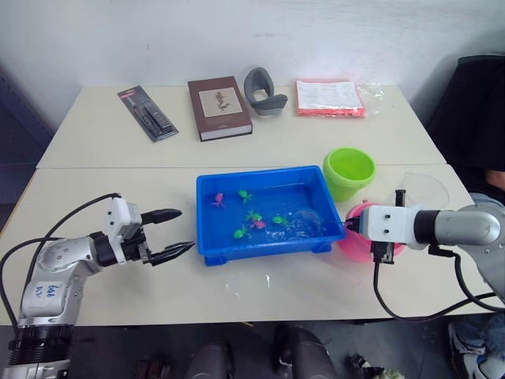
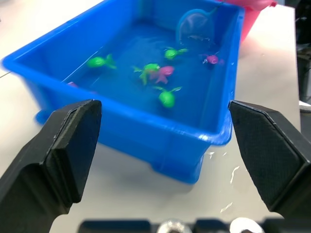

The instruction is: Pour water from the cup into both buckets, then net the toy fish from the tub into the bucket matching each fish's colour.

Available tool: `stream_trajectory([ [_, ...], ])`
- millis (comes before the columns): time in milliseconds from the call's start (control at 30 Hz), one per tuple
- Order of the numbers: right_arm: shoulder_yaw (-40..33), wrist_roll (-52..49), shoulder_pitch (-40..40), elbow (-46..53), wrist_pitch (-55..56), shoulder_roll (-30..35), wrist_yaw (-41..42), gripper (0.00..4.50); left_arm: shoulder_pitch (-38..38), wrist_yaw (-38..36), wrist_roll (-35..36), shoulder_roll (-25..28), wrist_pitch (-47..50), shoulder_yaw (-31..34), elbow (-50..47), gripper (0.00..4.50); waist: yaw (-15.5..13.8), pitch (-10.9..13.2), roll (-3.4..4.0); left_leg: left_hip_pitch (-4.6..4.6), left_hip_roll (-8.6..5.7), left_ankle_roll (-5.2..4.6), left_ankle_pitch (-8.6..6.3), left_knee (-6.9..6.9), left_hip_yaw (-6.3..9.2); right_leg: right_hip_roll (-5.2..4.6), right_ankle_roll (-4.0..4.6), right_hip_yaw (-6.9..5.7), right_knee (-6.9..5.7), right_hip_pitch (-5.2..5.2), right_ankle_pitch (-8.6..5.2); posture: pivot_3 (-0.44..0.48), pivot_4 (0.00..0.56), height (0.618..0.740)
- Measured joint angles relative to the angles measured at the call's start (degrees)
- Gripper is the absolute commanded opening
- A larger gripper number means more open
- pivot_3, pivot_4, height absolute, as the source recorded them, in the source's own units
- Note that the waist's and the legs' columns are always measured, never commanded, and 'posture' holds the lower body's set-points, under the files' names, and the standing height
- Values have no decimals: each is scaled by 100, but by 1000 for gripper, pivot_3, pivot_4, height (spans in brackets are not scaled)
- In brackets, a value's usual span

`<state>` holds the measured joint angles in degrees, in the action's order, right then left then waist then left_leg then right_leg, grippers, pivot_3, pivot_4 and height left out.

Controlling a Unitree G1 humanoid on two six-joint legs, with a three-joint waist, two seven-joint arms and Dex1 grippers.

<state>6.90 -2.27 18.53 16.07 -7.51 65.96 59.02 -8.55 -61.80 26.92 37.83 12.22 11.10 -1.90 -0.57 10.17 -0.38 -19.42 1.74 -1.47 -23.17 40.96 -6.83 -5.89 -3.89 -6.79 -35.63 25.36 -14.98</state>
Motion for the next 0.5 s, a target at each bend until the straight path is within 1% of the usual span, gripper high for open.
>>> stream_trajectory([
  [167,445,226,471,-552,495,-188,535,0,-136,-17,-52,-82,-197,-144,27,4478,63,0,0,0,1,0,0,0,0,-1,0,-2,2,0,0,0,150,740],
  [233,682,322,839,-892,712,-309,863,0,-244,-42,-117,-99,-332,-219,66,4478,72,1,1,1,0,0,0,1,-3,0,0,-6,0,0,0,0,150,740],
  [333,828,380,1189,-1228,874,-379,1167,0,-355,-45,-152,-166,-481,-312,124,4478,70,1,1,2,2,1,0,0,-3,-1,0,-5,0,0,0,0,150,740],
  [400,842,316,1355,-1415,768,-575,1356,0,-380,-41,-160,-191,-547,-321,276,4478,71,1,1,2,2,1,0,1,-2,0,0,-7,-1,-1,0,0,150,740],
  [500,841,95,1391,-1428,377,-855,1493,0,-394,-39,-183,-240,-616,-334,315,4478,64,1,2,0,2,1,0,2,-1,-2,0,-8,-14,-1,0,0,150,740],
])
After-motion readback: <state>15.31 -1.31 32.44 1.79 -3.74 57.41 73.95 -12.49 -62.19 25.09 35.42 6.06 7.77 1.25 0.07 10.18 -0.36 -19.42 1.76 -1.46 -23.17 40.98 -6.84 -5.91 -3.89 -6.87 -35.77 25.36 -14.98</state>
